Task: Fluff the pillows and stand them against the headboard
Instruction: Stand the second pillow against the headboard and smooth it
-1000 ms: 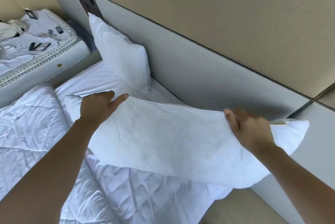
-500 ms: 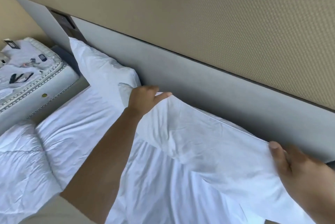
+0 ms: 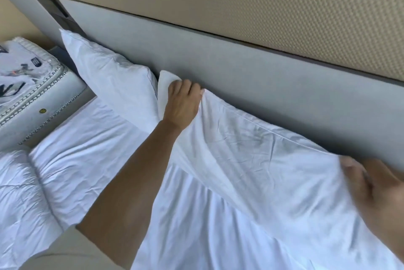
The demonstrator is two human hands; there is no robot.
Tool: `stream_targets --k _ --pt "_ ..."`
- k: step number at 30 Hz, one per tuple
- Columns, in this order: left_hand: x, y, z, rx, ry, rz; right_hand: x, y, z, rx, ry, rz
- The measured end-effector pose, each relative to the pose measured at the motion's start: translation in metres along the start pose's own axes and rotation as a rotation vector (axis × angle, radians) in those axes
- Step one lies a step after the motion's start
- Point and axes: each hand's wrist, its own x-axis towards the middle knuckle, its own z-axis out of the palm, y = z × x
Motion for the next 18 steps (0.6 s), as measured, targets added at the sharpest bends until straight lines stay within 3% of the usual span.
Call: stream_targets --k 5,9,13,18 --pt "0.039 0.003 -0.018 -0.018 0.172 -0.197 0.014 -0.006 -0.026 0.241 0.165 0.072" --pt "0.046 0.005 -0.016 0.001 0.157 -0.225 0.020 -0.021 -0.039 0.207 0.295 -0.033" --pt "0.018 0.013 -0.001 0.144 0.020 -0.126 0.001 -0.023 -0.017 0.096 0.234 -0.030" --pt "0.007 0.016 -0.005 0.016 -0.028 -0.166 0.000 -0.008 0.000 0.068 0.123 0.020"
